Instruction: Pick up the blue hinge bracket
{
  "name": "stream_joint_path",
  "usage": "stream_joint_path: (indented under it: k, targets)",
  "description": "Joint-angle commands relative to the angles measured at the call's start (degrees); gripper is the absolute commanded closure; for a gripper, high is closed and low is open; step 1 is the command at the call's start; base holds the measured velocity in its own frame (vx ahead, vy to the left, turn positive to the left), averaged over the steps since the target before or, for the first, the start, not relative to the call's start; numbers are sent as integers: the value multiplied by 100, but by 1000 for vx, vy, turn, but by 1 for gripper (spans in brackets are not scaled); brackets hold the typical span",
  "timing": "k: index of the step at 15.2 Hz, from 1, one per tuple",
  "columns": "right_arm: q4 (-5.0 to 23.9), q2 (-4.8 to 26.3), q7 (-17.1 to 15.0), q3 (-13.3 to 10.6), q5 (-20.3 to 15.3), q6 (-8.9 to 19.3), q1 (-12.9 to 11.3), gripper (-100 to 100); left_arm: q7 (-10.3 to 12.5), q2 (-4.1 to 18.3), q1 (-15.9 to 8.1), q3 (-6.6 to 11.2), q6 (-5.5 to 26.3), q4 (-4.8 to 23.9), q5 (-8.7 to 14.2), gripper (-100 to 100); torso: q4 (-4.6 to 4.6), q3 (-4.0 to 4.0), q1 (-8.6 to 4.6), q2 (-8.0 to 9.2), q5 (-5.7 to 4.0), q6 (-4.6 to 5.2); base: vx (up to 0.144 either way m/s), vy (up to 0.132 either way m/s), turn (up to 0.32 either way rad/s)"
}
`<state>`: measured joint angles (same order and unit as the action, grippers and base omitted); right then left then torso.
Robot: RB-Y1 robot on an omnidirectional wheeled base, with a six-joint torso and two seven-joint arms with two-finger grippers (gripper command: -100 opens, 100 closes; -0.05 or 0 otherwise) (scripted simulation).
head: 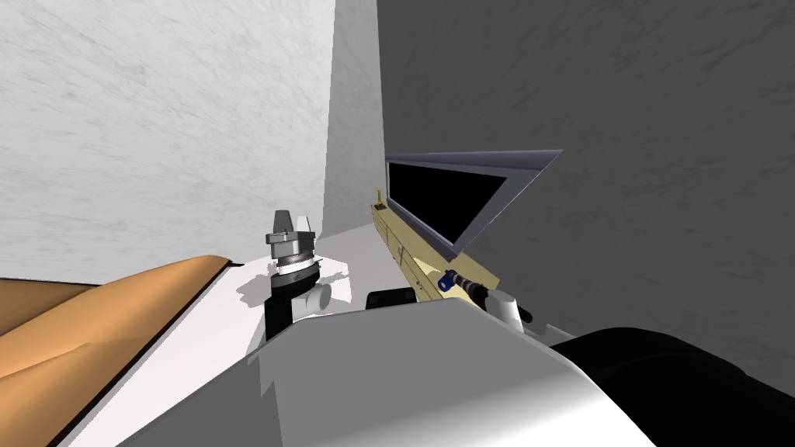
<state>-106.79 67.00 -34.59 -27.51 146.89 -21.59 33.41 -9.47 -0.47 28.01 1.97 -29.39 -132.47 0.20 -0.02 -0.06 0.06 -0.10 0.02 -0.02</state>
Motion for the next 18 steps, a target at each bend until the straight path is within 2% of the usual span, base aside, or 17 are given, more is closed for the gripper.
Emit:
stream_joint_path:
  k: [1, 4, 5, 9, 10, 13, 14, 18]
  targets:
    - [8, 167, -92, -57, 286, 10, 43, -100, 0, 0, 0, 0, 0, 0, 0, 0, 0, 0, 0, 0, 0, 0, 37, 11, 126]
    - [8, 167, -92, -57, 630, 10, 43, -100, 0, 0, 1, 1, 0, 0, 0, 0, 0, -1, 0, -1, 0, 4, 23, 1, -3]
    - [95, 370, -207, -161, 798, 49, 53, -100, 0, 0, 1, 0, 0, 0, 0, 0, 0, 1, -1, 3, 0, 4, 26, 5, 92]
    - [95, 370, -207, -161, 1220, 49, 53, -100, 0, 0, 1, 0, 0, 0, 0, 0, -1, -1, 0, -2, 0, 4, 28, 2, 37]
    - [177, 562, -317, -261, 1409, 87, 61, -100, 0, 0, 1, 0, 0, 0, 0, 0, 0, 1, -1, 2, 0, 4, 23, 7, 77]
    - [177, 562, -317, -261, 1787, 87, 61, -100, 0, 0, 1, 0, 0, 0, 0, 0, -1, -2, 1, -4, 0, 3, 34, 6, 55]
    - [255, 743, -422, -356, 1935, 124, 68, -100, 0, 0, 1, 0, 0, 0, 0, 0, -1, -1, 1, -2, 0, 4, 39, 8, 83]
    - [255, 743, -422, -356, 2326, 124, 68, -100, 0, 0, 1, 1, 0, 0, 0, 0, -1, -1, 0, -1, 0, 4, 27, 1, 30]
